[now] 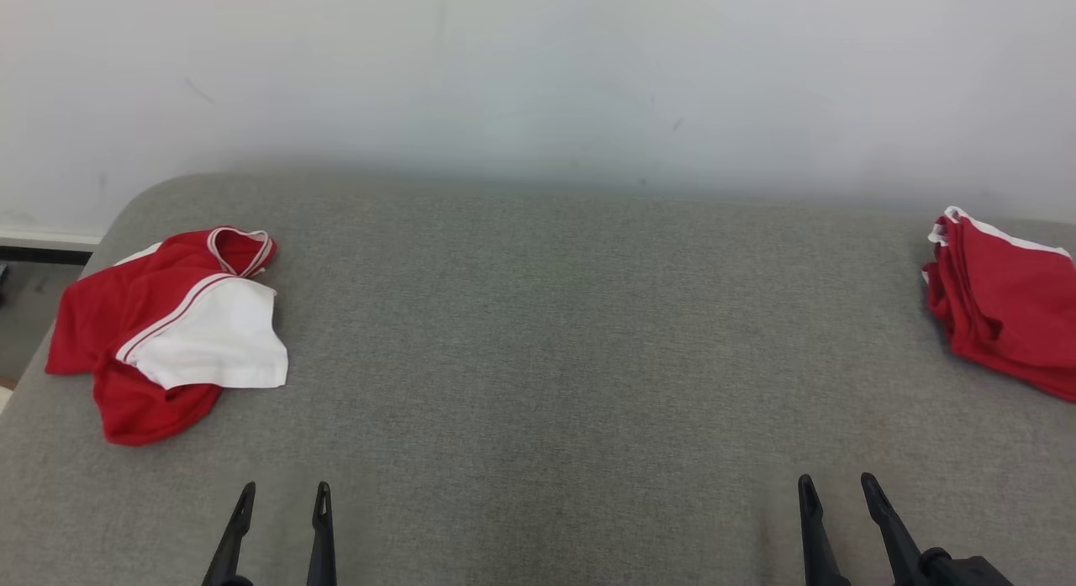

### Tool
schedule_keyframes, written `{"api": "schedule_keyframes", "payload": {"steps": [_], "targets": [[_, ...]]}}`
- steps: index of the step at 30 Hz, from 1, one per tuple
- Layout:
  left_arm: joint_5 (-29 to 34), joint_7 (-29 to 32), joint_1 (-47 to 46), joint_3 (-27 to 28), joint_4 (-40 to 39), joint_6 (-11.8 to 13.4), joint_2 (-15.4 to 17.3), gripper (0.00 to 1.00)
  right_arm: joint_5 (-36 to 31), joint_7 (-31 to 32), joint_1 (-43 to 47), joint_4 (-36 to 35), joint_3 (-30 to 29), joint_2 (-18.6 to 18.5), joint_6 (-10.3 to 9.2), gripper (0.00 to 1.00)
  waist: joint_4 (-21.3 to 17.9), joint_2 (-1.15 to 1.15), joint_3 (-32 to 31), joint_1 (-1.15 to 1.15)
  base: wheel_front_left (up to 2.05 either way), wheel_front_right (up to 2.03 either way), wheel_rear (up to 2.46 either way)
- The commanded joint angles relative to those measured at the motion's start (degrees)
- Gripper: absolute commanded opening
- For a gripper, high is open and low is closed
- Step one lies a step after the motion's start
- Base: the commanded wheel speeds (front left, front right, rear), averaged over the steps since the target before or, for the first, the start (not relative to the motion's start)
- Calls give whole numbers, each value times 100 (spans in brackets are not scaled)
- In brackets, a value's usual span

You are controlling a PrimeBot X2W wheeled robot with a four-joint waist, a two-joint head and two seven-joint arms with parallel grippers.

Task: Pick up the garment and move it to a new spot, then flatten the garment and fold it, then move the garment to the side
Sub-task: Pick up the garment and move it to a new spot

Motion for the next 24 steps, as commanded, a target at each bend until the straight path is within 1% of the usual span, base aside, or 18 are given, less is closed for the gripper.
{"api": "schedule_keyframes", "payload": {"steps": [1,2,14,16,24], "targets": [[45,-19,98,18,21,-13,-5,100,46,0,26,-3,13,8,-10,100,240,0,-26,0,0,0,0],[48,-18,126,56,41,-11,6,100,47,0,28,12,52,8,-10,100,377,0,-39,0,0,0,0],[51,-19,107,212,162,-43,51,100,98,0,99,59,204,9,-10,100,1272,0,-118,0,0,0,0],[51,-18,128,225,162,-36,51,100,99,0,94,67,232,9,-10,100,1331,0,-125,0,0,0,0],[52,-18,199,334,204,-42,66,100,169,0,118,89,283,7,-10,100,1794,0,-159,0,0,0,0]]}}
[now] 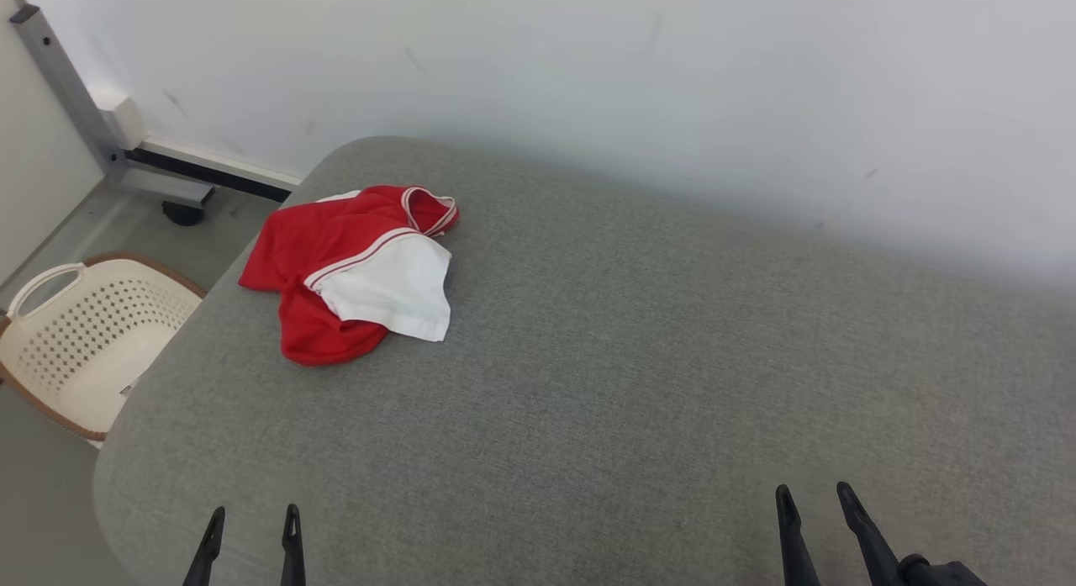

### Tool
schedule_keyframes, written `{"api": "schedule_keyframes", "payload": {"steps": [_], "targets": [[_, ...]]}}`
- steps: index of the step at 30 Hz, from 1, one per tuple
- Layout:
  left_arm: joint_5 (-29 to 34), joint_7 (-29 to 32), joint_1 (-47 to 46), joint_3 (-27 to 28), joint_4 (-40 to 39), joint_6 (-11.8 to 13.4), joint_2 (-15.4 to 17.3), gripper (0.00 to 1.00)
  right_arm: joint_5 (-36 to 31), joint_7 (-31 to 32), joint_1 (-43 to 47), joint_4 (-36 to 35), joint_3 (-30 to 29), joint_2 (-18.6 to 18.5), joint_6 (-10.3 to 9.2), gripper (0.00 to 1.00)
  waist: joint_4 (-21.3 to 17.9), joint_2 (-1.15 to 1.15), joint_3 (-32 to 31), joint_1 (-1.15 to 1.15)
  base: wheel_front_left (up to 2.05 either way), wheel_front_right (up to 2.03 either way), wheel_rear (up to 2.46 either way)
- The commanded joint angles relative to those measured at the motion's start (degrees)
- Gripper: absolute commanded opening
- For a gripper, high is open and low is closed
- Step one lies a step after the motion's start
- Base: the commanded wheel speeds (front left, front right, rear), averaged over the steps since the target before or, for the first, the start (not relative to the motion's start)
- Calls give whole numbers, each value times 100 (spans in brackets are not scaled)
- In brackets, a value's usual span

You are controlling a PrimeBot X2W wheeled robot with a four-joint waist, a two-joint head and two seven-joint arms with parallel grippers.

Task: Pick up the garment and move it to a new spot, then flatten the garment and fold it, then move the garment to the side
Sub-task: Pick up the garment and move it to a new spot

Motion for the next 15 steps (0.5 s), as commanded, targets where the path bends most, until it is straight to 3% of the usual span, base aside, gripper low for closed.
{"api": "schedule_keyframes", "payload": {"steps": [1,15], "targets": [[18,-17,94,40,3,7,14,100,34,0,76,24,24,6,-10,100,211,0,-38,0,0,0,0],[35,-18,166,192,36,27,20,100,86,0,116,57,123,5,-10,100,436,0,-109,0,0,0,0]]}}
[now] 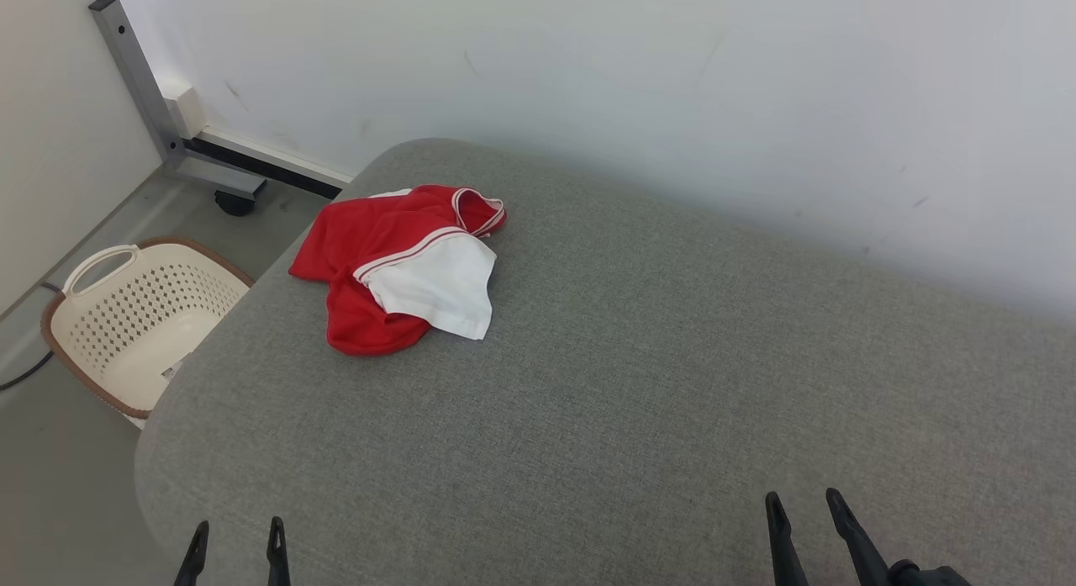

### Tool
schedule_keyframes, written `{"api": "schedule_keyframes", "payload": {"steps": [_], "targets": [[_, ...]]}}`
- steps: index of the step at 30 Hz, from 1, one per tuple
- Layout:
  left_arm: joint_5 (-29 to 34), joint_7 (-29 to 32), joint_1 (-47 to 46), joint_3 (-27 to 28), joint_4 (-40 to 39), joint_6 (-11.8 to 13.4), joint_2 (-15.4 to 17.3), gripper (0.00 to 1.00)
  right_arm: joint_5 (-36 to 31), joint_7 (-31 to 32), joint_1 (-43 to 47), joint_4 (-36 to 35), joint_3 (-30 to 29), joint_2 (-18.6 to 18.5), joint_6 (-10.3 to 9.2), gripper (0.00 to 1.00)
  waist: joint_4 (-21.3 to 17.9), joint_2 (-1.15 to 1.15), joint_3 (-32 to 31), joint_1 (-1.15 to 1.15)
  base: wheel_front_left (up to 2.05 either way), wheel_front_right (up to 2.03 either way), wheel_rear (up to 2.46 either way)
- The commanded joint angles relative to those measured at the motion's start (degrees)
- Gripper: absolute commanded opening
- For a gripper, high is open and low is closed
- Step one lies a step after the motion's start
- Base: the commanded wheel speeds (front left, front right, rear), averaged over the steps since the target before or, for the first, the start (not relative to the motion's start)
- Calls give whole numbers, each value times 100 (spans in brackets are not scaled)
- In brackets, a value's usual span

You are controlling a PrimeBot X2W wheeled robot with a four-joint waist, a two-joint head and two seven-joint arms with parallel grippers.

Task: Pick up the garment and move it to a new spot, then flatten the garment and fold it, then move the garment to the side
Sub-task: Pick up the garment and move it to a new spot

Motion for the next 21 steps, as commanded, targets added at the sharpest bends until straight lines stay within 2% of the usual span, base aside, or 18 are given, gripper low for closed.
{"api": "schedule_keyframes", "payload": {"steps": [1,7,14,21], "targets": [[26,-17,65,30,4,22,-6,100,31,0,85,20,10,4,-10,100,-6,0,-1,0,0,0,0],[-38,-18,-46,51,39,25,-30,100,1,0,17,26,90,4,-10,100,-97,0,36,0,0,0,0],[-246,-17,-580,162,271,-72,-17,100,-108,0,-166,-12,211,2,-10,100,-405,0,210,0,0,0,0],[-454,-18,-1524,302,814,-199,229,100,-212,0,-373,-28,304,1,-10,100,-843,0,494,0,0,0,0]]}}
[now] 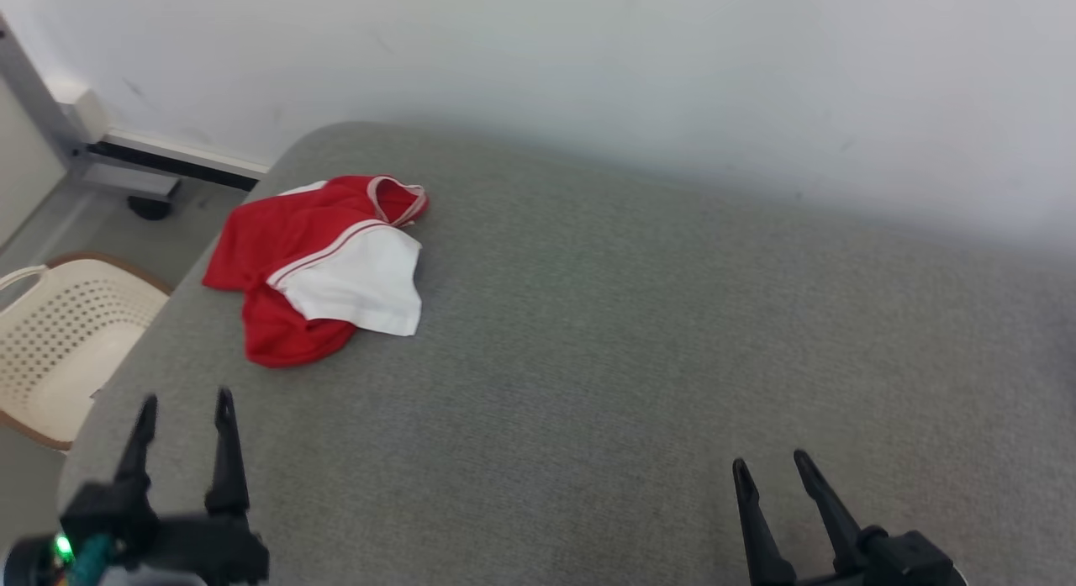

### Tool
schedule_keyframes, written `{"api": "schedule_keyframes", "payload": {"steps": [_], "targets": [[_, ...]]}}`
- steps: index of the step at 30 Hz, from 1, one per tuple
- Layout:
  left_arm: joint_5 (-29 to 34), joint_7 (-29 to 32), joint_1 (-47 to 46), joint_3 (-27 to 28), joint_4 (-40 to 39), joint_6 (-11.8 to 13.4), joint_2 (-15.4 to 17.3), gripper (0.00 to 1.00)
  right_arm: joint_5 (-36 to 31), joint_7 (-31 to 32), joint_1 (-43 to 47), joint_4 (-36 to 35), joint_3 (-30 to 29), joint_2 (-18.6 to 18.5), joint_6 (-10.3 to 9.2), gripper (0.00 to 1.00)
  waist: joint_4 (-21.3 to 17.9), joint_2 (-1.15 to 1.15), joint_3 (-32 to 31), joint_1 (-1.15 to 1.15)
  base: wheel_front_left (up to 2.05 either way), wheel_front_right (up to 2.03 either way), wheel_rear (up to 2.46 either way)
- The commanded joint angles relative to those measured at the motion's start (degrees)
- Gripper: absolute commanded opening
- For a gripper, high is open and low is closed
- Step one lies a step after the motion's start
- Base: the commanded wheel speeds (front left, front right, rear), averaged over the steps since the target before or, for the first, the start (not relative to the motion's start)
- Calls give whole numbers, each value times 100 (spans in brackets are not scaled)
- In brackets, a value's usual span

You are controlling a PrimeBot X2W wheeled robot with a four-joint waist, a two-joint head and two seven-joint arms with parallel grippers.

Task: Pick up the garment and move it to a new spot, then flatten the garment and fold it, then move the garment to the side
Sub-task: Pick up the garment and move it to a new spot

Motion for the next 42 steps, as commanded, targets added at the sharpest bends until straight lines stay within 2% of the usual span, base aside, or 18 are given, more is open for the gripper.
{"api": "schedule_keyframes", "payload": {"steps": [1,4,11,19,25,31,35,42], "targets": [[-91,-17,-463,50,242,-36,158,100,-64,0,-166,-31,4,-2,-10,100,-413,0,344,-1,0,0,0],[-236,-17,-822,127,472,-50,256,100,-91,0,-291,-60,10,-2,-10,100,-607,0,511,-1,0,0,0],[-542,-17,-2004,199,1271,-102,783,100,-143,0,-684,-190,-72,-2,-10,100,-1205,0,1097,-1,0,0,0],[-605,47,-3084,-48,2357,-90,1545,100,-98,0,-995,-339,-134,-1,-10,100,-1715,0,1637,-1,0,0,0],[-728,165,-3653,-234,3127,-89,1952,100,-52,0,-1180,-374,-130,-1,-10,100,-1968,0,1953,-1,0,0,0],[-1053,479,-4011,-314,3955,-89,2110,100,-78,0,-1279,-397,-134,0,-10,100,-2068,0,2105,-1,0,0,0],[-1452,875,-4198,-384,4559,-90,2088,100,-190,0,-1297,-373,-147,0,-10,100,-2055,0,2115,-1,0,0,0],[-1796,2256,-4345,-460,5464,-88,2039,100,-288,0,-1236,-337,-143,-1,-10,100,-1947,0,2025,-1,0,0,0]]}}
